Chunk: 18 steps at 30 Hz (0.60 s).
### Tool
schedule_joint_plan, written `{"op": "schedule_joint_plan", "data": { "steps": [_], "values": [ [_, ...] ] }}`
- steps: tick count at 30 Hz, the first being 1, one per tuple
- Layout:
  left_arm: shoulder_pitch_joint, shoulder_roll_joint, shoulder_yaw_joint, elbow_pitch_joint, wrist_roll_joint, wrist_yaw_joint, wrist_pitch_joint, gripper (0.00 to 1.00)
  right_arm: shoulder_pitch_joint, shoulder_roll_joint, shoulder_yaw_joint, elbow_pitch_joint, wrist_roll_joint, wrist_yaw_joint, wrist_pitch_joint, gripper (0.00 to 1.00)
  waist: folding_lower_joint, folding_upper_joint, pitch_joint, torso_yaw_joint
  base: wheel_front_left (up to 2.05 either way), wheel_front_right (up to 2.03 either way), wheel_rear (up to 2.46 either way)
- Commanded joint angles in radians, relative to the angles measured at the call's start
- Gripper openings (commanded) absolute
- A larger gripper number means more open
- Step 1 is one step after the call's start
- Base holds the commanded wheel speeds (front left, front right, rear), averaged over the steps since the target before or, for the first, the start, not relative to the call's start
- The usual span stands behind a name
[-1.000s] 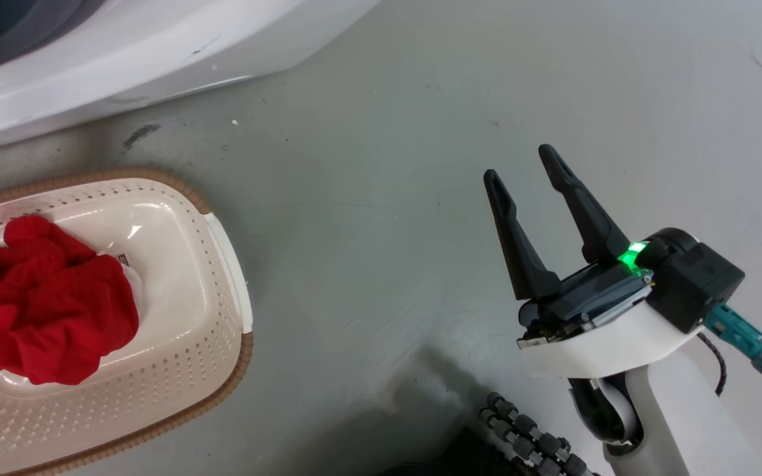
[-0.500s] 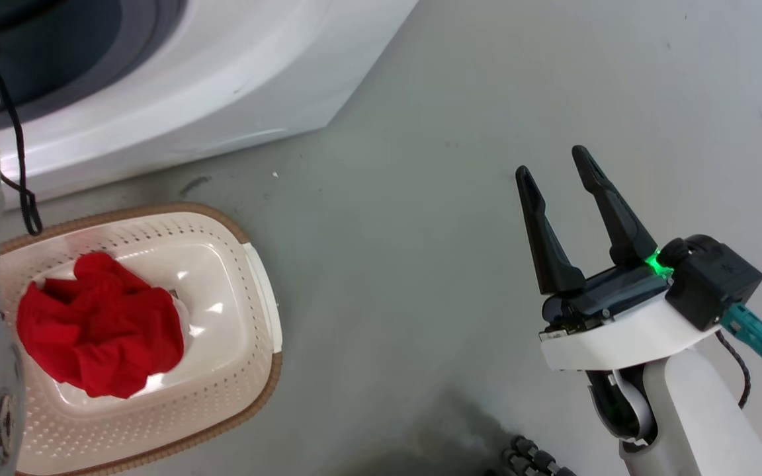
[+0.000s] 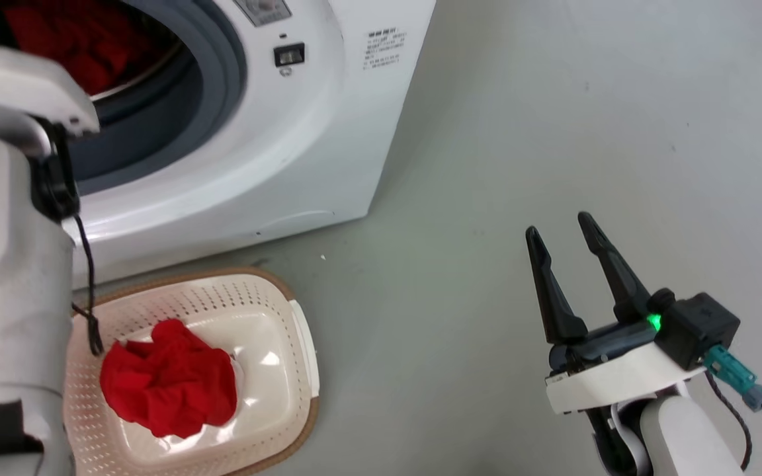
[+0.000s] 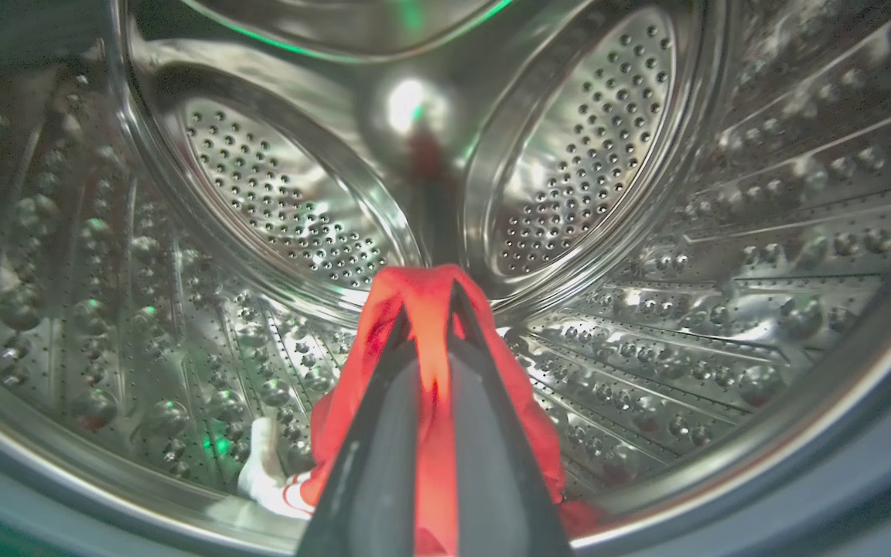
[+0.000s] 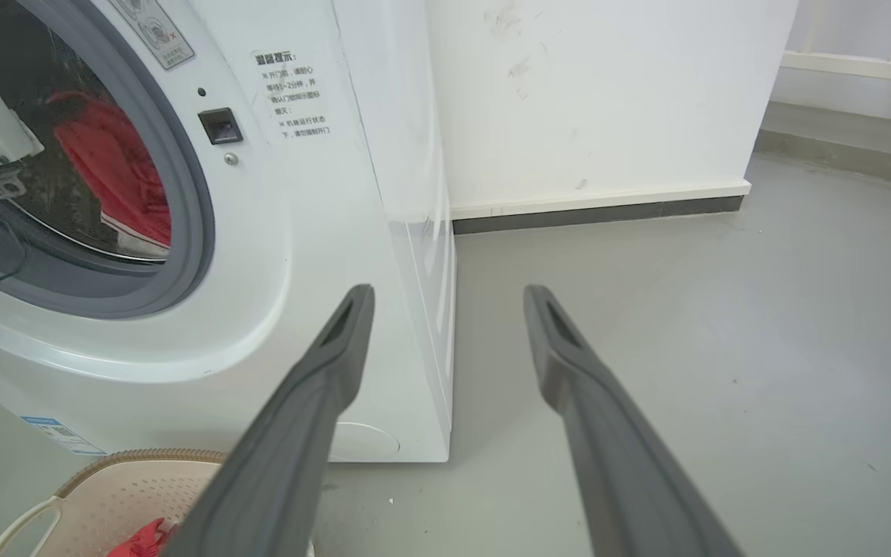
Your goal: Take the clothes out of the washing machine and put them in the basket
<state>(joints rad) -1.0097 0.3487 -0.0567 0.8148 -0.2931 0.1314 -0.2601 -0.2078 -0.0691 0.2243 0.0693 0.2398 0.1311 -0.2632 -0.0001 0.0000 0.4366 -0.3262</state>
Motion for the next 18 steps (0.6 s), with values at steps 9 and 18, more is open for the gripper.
{"op": "schedule_joint_plan", "data": {
  "steps": [9, 18],
  "values": [
    [0.247, -0.033, 0.031, -0.143, -0.014, -0.074, -0.006, 0.0, 0.086, 0.014, -0.046, -0.003, -0.052, -0.001, 0.015, 1.0, 0.0001, 0.0, -0.192, 0.086, 0.0, 0.0, 0.0],
    [0.387, -0.066, 0.026, -0.267, -0.011, -0.128, -0.005, 0.0, 0.155, 0.02, -0.092, -0.04, -0.078, -0.001, 0.049, 1.0, 0.0001, 0.0, -0.287, 0.147, 0.0, 0.0, 0.0]
  ]
}}
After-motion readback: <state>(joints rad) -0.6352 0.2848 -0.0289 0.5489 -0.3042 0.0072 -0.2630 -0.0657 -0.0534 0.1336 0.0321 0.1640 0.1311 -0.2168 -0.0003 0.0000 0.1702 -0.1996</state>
